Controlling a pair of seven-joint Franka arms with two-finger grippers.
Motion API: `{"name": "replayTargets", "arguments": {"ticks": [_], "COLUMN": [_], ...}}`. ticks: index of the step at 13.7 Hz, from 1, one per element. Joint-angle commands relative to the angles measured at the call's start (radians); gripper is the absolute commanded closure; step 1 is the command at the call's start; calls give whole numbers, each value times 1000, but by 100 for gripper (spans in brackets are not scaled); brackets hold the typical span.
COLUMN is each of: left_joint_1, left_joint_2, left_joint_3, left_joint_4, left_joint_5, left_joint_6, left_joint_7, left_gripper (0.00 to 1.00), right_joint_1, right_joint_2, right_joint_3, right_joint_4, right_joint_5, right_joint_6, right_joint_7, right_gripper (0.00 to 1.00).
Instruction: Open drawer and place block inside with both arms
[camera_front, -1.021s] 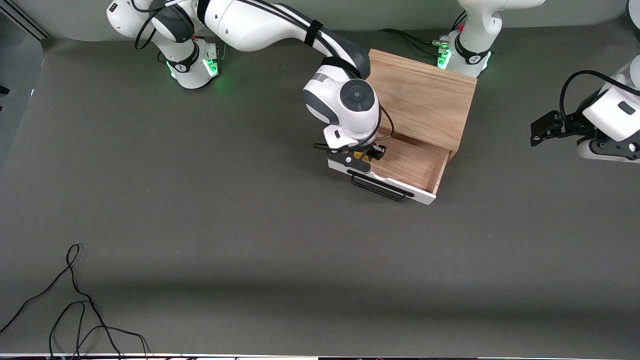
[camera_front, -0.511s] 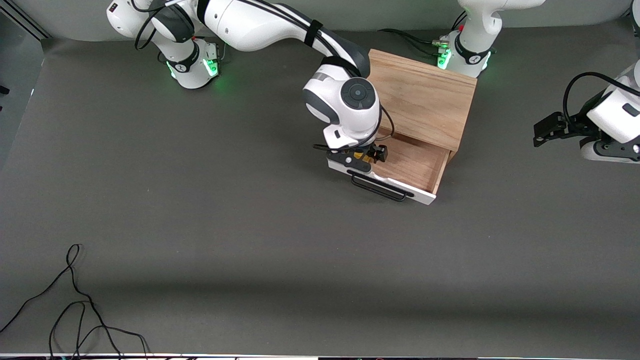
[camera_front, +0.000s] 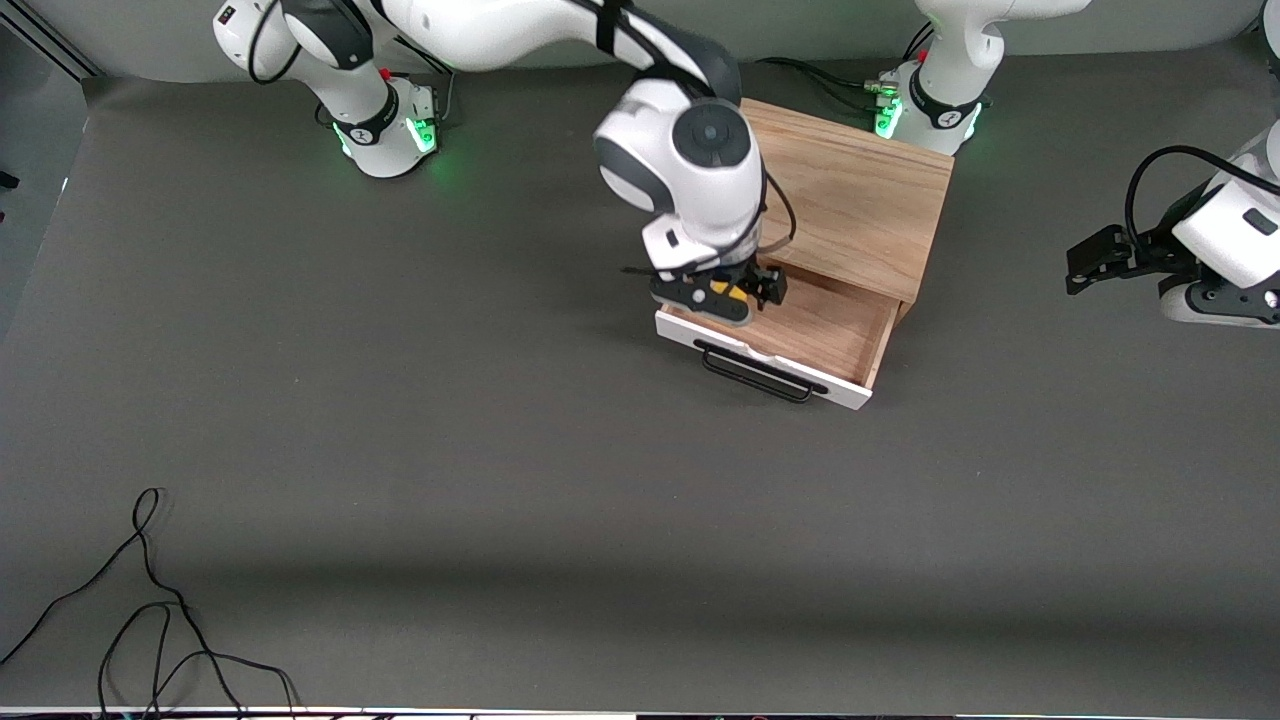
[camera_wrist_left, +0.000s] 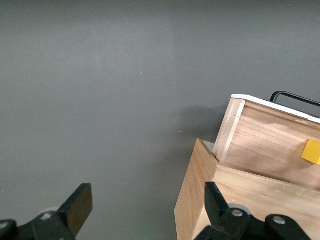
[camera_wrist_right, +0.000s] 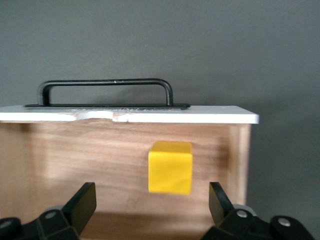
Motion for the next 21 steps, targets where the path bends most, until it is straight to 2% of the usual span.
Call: {"name": "replayTargets", "arguments": {"ticks": [1, 3, 8, 10, 11, 13, 16, 18, 21], "left_joint_1": [-17, -17, -18, -18, -18, -20, -20, -25, -22], "left_joint_2": [-10, -13, -16, -15, -13, -12, -12, -12, -13], "left_joint_3": [14, 14, 14, 13, 13, 13, 11, 10, 10], "left_joint_4": [4, 4, 4, 2, 2, 2, -1, 1, 4], "left_joint_5": [13, 13, 24, 24, 24, 24, 24, 24, 24], "left_joint_6": [-16, -22, -27, -27, -27, -27, -25, -23, -25], "left_joint_7": [-9, -9, -9, -10, -10, -9, -9, -10, -10], "left_gripper": [0, 0, 0, 0, 0, 0, 0, 0, 0], "right_joint_1": [-14, -47, -223, -320, -352, -377, -380, -383, -385], "right_joint_2": [-109, -176, -336, -386, -409, -460, -465, -453, -459], "right_joint_3": [-7, -11, -24, -36, -66, -158, -315, -370, -407], "right_joint_4": [-10, -13, -25, -27, -40, -94, -107, -111, -208], "right_joint_5": [-43, -48, -46, -51, -56, -63, -60, -49, -46], "right_joint_6": [-101, -206, -492, -610, -642, -653, -650, -630, -516], "right_joint_7": [-30, -138, -464, -678, -787, -989, -1249, -1276, -1314], "right_gripper": [0, 0, 0, 0, 0, 0, 0, 0, 0]}}
